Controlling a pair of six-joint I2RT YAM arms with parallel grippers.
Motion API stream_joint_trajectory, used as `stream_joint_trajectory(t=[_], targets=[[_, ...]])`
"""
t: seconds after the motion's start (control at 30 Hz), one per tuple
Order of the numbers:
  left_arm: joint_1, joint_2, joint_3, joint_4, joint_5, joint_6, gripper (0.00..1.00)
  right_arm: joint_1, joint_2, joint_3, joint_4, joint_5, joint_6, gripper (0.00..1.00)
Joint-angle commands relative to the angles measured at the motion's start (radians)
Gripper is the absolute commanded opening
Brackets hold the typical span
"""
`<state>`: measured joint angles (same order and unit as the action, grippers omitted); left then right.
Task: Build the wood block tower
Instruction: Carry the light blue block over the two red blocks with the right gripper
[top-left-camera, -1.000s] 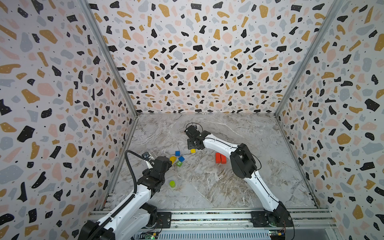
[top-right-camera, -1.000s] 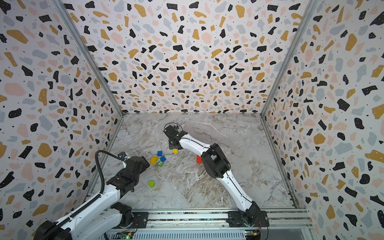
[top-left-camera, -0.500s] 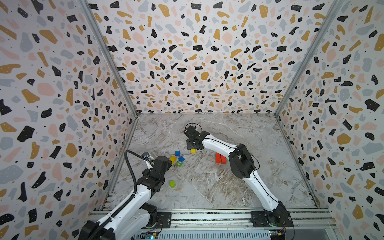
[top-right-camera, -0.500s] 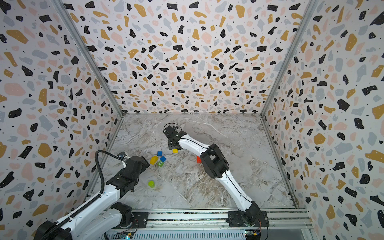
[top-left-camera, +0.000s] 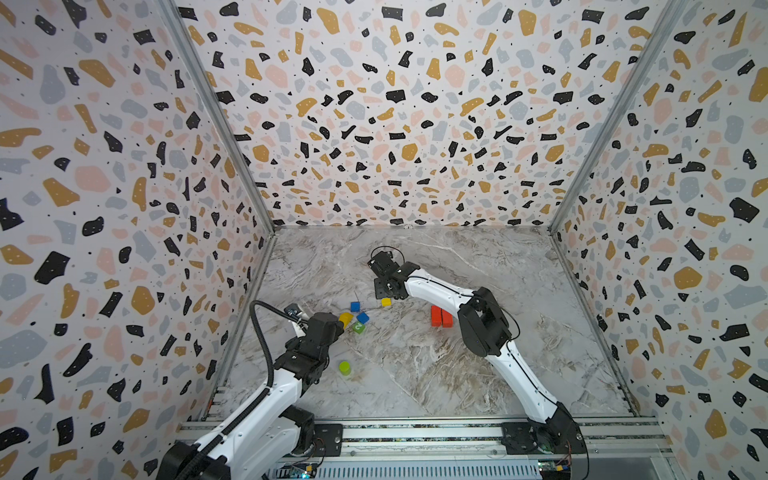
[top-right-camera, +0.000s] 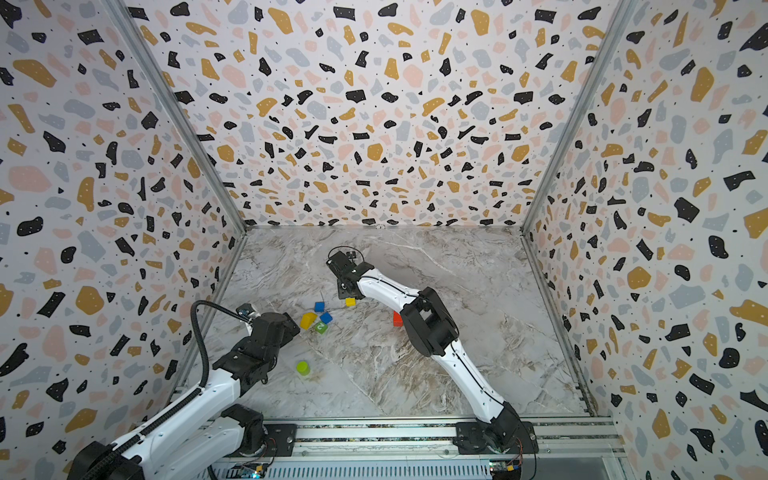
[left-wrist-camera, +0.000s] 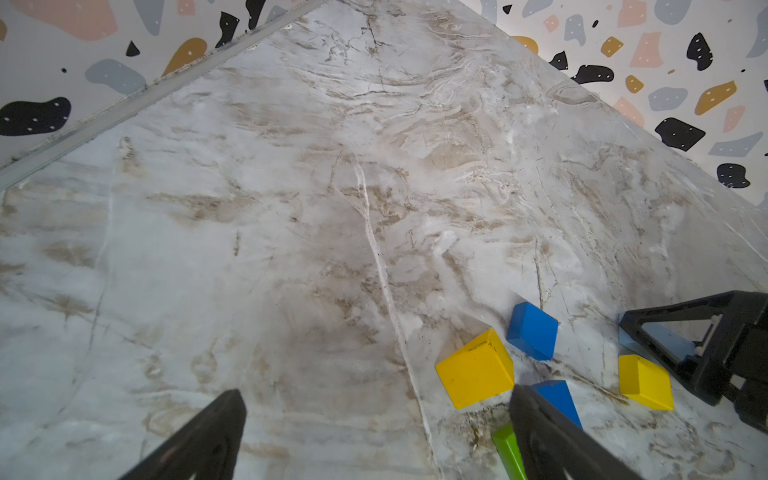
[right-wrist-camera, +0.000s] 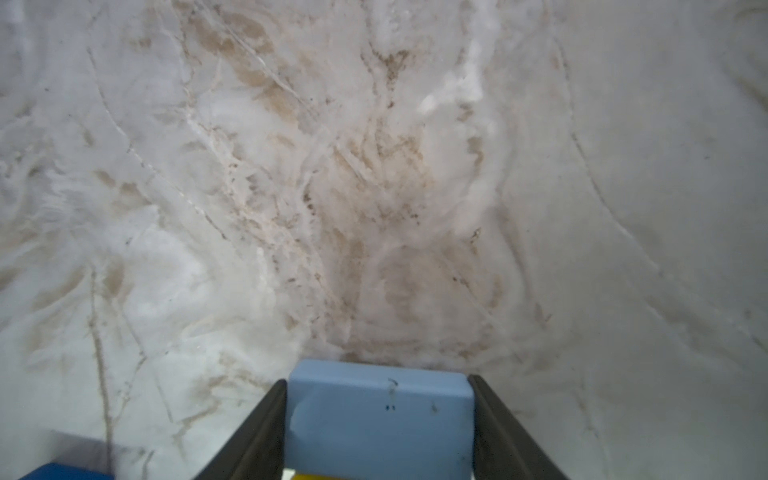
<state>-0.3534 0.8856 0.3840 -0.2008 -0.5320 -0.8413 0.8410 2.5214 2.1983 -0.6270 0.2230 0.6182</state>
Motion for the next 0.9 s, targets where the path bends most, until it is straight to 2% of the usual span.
stream_joint_trajectory(t=[0.0, 0.53, 0.87], targets=[[0.007, -0.019, -0.011, 0.031, -0.005, 0.018, 1.00, 0.003, -0.079, -0.026, -0.063, 0.012, -0.027, 0.53], [0.007, 0.010, -0.026, 0.060, -0.042, 0.045, 1.00, -0.001, -0.401, -0.293, -0.084, 0.060, -0.014, 0.51], [0.007, 0.001, -0.036, 0.069, -0.031, 0.049, 1.00, -0.023, -0.644, -0.596, -0.067, 0.096, 0.089, 0.51]])
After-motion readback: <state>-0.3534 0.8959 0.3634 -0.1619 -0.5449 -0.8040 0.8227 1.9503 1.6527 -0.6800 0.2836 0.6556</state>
